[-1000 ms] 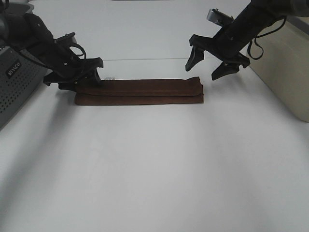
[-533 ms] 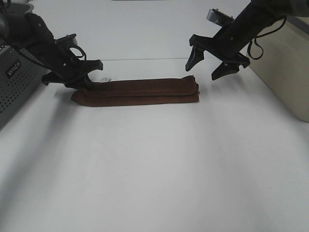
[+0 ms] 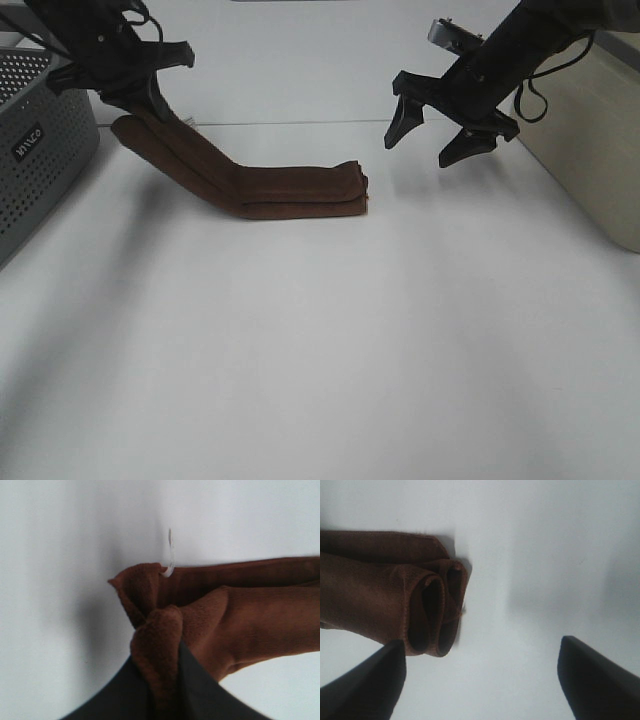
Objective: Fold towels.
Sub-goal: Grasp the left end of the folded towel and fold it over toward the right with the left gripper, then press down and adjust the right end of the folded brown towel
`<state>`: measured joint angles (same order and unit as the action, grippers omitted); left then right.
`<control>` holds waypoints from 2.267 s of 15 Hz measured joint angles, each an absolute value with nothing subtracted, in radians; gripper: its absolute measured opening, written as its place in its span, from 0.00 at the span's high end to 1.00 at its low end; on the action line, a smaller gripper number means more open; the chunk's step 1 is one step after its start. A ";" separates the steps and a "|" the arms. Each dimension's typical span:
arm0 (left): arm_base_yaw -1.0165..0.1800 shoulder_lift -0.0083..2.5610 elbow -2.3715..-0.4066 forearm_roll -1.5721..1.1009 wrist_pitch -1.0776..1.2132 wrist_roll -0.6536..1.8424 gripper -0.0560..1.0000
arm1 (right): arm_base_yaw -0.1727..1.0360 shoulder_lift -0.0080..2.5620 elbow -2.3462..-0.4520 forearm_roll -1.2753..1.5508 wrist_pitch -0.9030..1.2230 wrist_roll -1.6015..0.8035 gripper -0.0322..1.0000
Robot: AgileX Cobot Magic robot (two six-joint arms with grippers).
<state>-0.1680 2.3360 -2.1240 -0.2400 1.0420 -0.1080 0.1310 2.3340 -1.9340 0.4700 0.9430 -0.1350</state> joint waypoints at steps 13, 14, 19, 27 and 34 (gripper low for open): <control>-0.396 2.441 -2.151 -0.541 0.747 -0.234 0.45 | 0.131 2.241 -1.934 0.402 1.100 -0.135 0.21; -0.403 2.441 -2.151 -0.578 0.717 -0.236 0.42 | 0.131 2.241 -1.934 0.402 1.100 -0.135 0.21; -0.403 2.442 -2.207 -0.699 0.702 -0.157 0.40 | 0.131 2.241 -1.934 0.522 1.100 -0.175 0.21; -0.205 2.442 -2.386 -0.578 0.868 -0.125 0.40 | 0.253 2.349 -1.934 1.079 0.979 -0.503 0.21; -0.183 2.442 -2.386 -0.555 0.910 -0.125 0.40 | 0.259 2.499 -1.934 1.197 0.913 -0.555 0.21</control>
<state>-0.1830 2.4420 -2.3860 -0.5550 0.9100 -0.1250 0.2590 2.4990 -1.9340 1.1970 0.9130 -0.5550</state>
